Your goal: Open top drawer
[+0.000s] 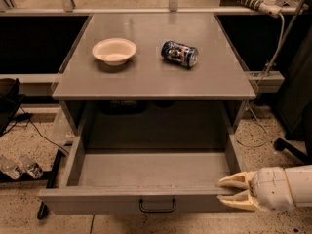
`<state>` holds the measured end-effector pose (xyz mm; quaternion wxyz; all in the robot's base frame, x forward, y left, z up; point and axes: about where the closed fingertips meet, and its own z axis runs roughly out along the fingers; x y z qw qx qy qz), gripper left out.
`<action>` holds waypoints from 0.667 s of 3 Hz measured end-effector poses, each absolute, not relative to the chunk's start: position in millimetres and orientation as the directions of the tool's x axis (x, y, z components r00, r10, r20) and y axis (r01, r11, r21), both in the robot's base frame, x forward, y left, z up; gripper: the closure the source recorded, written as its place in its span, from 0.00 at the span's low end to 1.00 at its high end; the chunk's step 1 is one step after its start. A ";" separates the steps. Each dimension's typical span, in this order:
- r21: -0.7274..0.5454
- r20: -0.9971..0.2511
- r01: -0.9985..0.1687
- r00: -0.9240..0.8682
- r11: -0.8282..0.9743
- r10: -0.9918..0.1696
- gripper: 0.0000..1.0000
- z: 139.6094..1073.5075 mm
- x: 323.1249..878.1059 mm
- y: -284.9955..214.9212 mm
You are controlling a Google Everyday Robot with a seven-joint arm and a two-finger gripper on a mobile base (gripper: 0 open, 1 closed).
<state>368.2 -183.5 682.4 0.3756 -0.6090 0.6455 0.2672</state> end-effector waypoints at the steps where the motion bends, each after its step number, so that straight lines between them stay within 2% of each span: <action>1: -0.113 -0.810 -0.987 0.024 0.115 -0.585 0.59 682.4 368.2 -183.5; 2: -0.113 -0.810 -0.987 0.024 0.115 -0.585 0.34 682.4 368.1 -183.5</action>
Offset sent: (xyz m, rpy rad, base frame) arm 0.0000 0.0000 0.0000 0.0000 0.0000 0.0000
